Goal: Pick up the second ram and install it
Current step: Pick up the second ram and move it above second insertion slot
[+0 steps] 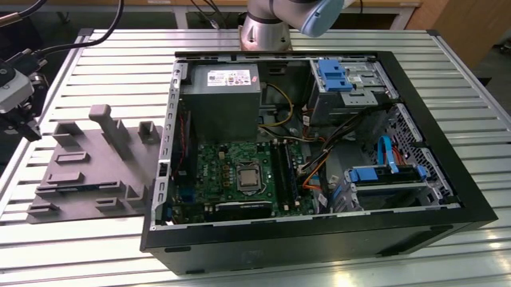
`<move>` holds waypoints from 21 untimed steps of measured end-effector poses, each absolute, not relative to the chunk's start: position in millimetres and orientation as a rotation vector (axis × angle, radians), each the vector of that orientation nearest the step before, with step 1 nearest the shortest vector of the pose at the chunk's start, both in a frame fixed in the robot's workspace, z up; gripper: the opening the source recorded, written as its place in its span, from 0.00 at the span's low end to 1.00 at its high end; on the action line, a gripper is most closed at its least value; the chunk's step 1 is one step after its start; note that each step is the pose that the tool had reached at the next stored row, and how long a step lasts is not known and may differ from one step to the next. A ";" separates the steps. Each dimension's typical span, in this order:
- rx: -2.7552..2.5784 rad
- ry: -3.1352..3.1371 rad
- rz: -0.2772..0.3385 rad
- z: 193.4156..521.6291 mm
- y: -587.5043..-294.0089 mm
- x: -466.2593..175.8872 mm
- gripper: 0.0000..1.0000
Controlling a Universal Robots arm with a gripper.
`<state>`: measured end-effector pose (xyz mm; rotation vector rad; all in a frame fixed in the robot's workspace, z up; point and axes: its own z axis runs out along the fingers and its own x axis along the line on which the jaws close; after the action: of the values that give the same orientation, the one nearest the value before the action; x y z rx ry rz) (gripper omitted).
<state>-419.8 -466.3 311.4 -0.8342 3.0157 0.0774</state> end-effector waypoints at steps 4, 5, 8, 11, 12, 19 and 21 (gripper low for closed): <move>-0.914 2.994 0.078 311.2 -466.3 -419.8 0.11; -0.934 2.988 0.078 311.2 -466.3 -419.8 0.11; -0.997 2.969 0.078 311.1 -466.3 -419.8 0.11; -1.063 2.947 0.079 311.0 -466.3 -419.8 0.11; -1.084 2.940 0.079 310.9 -466.3 -419.8 0.11; -1.246 2.878 0.079 310.6 -466.3 -419.8 0.11; -1.294 2.857 0.079 310.5 -466.3 -419.8 0.11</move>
<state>-419.8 -466.3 310.5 -1.2943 2.8571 0.0795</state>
